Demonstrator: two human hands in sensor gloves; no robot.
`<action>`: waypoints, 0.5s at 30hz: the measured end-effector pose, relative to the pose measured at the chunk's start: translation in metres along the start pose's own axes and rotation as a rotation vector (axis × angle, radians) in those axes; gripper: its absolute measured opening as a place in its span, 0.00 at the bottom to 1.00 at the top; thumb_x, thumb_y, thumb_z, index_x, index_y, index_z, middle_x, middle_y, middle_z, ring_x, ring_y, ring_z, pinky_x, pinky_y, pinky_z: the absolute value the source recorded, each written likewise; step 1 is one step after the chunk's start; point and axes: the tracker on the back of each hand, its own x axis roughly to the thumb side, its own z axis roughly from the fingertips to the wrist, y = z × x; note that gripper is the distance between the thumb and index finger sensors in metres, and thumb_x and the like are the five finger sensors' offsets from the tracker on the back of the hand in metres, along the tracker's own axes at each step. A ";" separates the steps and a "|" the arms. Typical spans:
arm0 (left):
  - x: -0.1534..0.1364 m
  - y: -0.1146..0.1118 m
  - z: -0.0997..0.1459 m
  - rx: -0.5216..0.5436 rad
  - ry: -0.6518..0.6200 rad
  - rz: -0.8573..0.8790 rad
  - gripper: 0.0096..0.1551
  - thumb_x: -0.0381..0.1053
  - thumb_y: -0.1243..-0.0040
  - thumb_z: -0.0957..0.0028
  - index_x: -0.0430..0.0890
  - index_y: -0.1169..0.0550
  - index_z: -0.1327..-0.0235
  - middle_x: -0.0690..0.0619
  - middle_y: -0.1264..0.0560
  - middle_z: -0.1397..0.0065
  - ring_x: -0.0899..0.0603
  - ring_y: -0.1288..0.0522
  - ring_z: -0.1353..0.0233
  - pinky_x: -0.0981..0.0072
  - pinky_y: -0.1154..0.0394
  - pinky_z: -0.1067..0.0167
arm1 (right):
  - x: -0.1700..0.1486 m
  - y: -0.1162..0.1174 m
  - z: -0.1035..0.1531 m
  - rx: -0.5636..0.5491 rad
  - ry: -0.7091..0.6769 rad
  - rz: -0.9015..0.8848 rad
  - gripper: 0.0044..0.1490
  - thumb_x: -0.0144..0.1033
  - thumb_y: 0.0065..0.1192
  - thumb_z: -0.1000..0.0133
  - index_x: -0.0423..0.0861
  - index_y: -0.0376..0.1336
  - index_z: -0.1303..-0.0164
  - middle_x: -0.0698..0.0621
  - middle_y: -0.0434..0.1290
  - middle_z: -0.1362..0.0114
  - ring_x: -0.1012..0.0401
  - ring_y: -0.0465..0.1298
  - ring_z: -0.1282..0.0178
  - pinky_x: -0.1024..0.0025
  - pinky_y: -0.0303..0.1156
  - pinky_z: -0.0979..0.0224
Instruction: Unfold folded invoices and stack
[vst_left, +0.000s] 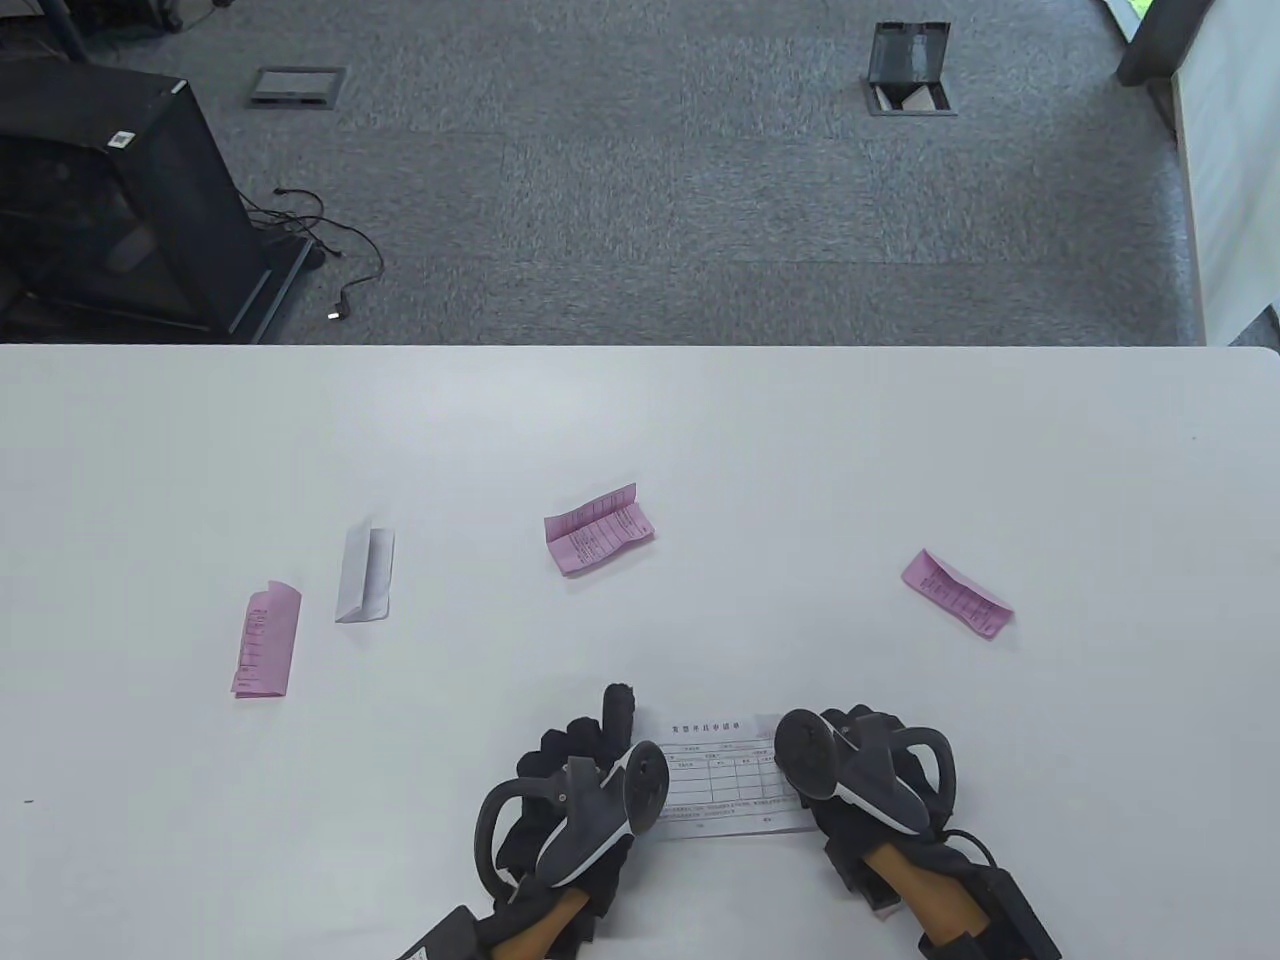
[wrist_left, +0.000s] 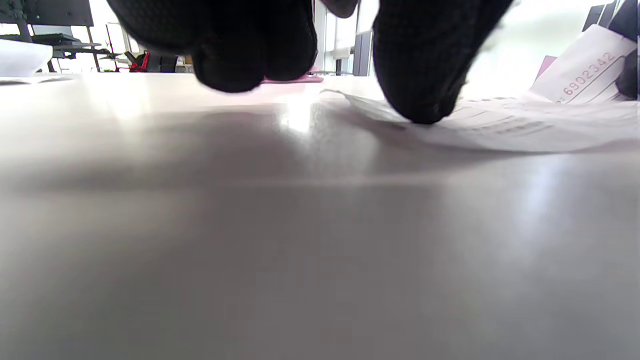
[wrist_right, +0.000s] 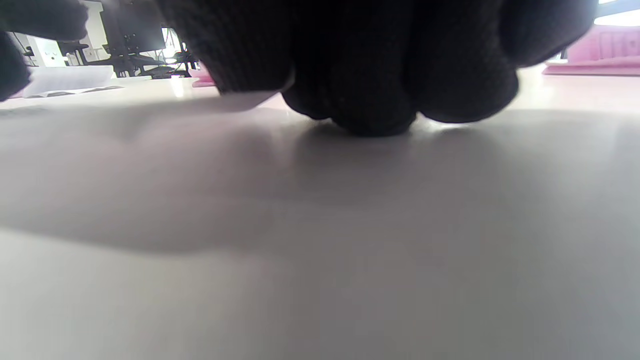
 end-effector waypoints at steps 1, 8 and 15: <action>0.000 0.000 0.000 -0.002 -0.001 0.001 0.53 0.55 0.30 0.49 0.61 0.50 0.18 0.42 0.40 0.19 0.33 0.39 0.22 0.39 0.39 0.27 | 0.000 0.000 0.000 0.003 0.003 -0.001 0.23 0.49 0.64 0.50 0.48 0.72 0.52 0.49 0.80 0.54 0.50 0.79 0.50 0.44 0.67 0.33; -0.002 -0.004 -0.003 -0.072 -0.024 0.001 0.31 0.57 0.36 0.45 0.64 0.30 0.27 0.41 0.39 0.17 0.31 0.41 0.19 0.35 0.42 0.27 | -0.003 -0.002 0.000 0.043 0.031 0.006 0.24 0.50 0.63 0.50 0.48 0.72 0.51 0.49 0.80 0.53 0.49 0.78 0.49 0.44 0.66 0.32; -0.009 -0.007 -0.006 -0.195 -0.050 0.100 0.41 0.61 0.35 0.50 0.60 0.35 0.21 0.38 0.46 0.15 0.29 0.47 0.19 0.34 0.44 0.28 | 0.003 -0.032 0.018 -0.102 0.072 0.143 0.35 0.54 0.59 0.49 0.46 0.65 0.36 0.44 0.77 0.43 0.44 0.75 0.41 0.39 0.61 0.29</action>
